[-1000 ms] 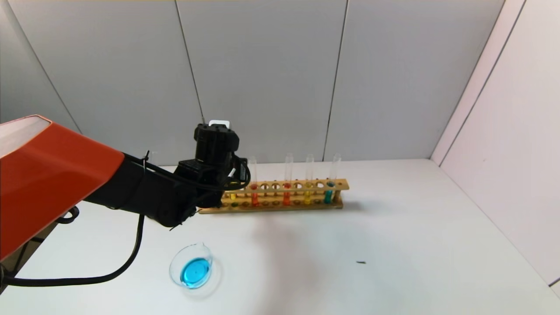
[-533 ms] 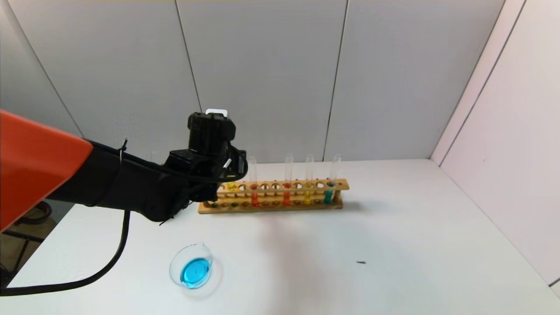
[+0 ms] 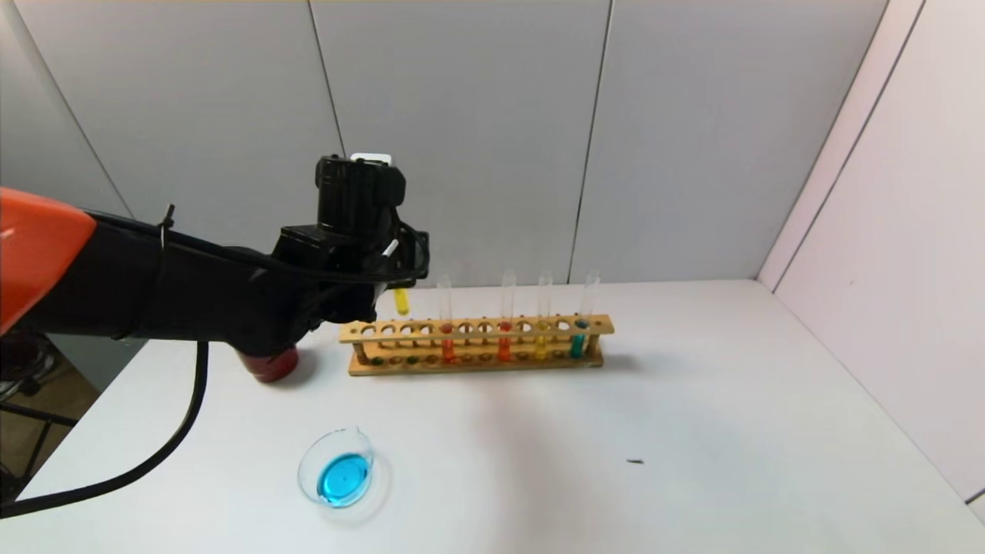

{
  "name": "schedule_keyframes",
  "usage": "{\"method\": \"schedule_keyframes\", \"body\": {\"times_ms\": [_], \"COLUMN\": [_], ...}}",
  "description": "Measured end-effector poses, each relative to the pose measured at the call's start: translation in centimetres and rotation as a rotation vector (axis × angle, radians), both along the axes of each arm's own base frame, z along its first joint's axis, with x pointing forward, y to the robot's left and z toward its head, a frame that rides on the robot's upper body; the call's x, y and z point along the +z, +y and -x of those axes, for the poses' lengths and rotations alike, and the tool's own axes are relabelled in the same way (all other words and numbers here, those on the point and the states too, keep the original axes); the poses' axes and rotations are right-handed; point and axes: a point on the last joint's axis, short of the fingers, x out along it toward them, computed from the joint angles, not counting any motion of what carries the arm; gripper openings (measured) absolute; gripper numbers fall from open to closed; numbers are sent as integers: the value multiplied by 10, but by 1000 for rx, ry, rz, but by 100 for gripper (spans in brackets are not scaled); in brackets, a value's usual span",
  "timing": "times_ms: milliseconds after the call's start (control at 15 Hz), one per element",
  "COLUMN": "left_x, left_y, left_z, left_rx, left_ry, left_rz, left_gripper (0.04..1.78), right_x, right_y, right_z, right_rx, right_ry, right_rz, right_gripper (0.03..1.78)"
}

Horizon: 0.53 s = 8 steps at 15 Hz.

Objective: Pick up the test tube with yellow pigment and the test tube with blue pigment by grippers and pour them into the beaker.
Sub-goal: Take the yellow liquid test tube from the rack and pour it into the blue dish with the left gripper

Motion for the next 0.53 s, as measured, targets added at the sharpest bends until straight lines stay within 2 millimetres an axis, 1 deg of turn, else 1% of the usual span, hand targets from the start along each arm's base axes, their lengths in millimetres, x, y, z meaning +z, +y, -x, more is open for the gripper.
{"method": "schedule_keyframes", "body": {"times_ms": [133, 333, 533], "left_x": [9, 22, 33], "left_y": [1, 8, 19], "left_z": [2, 14, 41], "left_rx": [2, 16, 32], "left_ry": [-6, 3, 55], "left_rz": [-1, -27, -79], "left_gripper": [34, 34, 34], "right_x": [0, 0, 0], "right_y": [0, 0, 0], "right_z": [0, 0, 0], "right_rx": [0, 0, 0], "right_ry": [0, 0, 0], "right_rz": [0, 0, 0], "right_gripper": [170, 170, 170]}}
